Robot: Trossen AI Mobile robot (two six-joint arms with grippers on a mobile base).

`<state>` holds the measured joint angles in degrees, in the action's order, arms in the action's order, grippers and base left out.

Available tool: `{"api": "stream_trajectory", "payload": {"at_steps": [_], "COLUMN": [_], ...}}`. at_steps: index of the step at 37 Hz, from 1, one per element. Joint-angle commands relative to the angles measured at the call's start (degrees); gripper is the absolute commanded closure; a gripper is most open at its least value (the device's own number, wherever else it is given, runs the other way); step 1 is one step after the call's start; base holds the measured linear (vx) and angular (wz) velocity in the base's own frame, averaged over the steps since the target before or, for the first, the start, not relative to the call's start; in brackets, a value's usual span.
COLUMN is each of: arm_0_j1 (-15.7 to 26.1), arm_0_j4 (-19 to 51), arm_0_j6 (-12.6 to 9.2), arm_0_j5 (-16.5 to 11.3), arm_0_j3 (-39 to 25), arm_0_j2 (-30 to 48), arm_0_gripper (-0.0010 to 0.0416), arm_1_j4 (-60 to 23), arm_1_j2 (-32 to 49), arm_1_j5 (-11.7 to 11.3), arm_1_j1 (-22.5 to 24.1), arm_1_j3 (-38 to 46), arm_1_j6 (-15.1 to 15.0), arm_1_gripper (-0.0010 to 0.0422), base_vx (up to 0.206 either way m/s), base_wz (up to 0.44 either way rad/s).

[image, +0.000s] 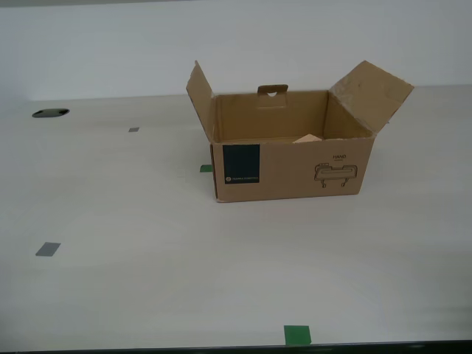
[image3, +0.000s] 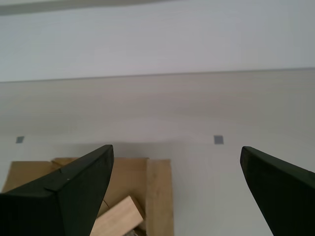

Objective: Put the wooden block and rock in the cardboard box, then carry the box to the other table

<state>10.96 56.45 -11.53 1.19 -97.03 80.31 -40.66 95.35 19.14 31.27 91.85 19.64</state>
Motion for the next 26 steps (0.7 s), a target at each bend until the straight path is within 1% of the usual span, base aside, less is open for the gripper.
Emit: {"api": "stream_trajectory", "payload": {"at_steps": [1,4,6,9,12,14,17,19,21,26], "arm_0_j1": [-1.97,-3.08,-3.52,-3.8,-3.8,-3.8,-3.93,-4.0,-4.39,-6.05], "arm_0_j4": [3.56,5.66,5.79,5.95,6.16,6.4,6.8,6.99,7.02,6.93], "arm_0_j6": [0.24,1.38,1.88,2.49,2.58,2.62,3.43,4.37,4.5,4.66], "arm_0_j5": [0.35,0.35,0.33,0.33,0.33,0.31,0.07,-0.68,-2.08,-7.85], "arm_0_j3": [0.61,1.68,2.54,3.41,3.78,3.82,3.82,3.85,3.85,4.0], "arm_0_j2": [-0.04,-0.04,-0.04,-0.04,-0.04,-0.04,-0.04,-0.04,-0.04,0.0], "arm_0_gripper": [0.0036,0.0028,0.0024,0.002,0.0021,0.0023,0.0028,0.0033,0.0038,0.0051], "arm_1_j4": [-1.81,-3.13,-4.09,-5.2,-6.69,-7.91,-9.68,-10.27,-10.29,-10.34], "arm_1_j2": [-0.02,-0.02,-0.04,-0.13,-0.13,-0.13,-0.13,-0.13,-0.13,-0.13], "arm_1_j5": [-0.07,-0.07,-0.07,-0.02,-0.02,0.39,2.23,3.15,3.45,3.45], "arm_1_j1": [-0.48,-0.76,-1.03,-1.64,-2.58,-3.54,-5.25,-6.47,-7.52,-9.22], "arm_1_j3": [0.04,-0.04,-0.02,-0.02,-0.02,-0.02,-0.02,-0.02,-0.02,-0.04], "arm_1_j6": [-0.39,-1.07,-1.57,-2.25,-2.91,-3.72,-4.76,-5.09,-5.11,-5.11], "arm_1_gripper": [0.0071,0.0071,0.0071,0.0071,0.0071,0.0071,0.0071,0.0071,0.0071,0.0071], "base_vx": [0.0,0.0,0.0,0.0,0.0,0.0,0.0,0.0,0.0,0.0], "base_wz": [0.0,0.0,0.0,0.0,0.0,0.0,0.0,0.0,0.0,0.0]}}
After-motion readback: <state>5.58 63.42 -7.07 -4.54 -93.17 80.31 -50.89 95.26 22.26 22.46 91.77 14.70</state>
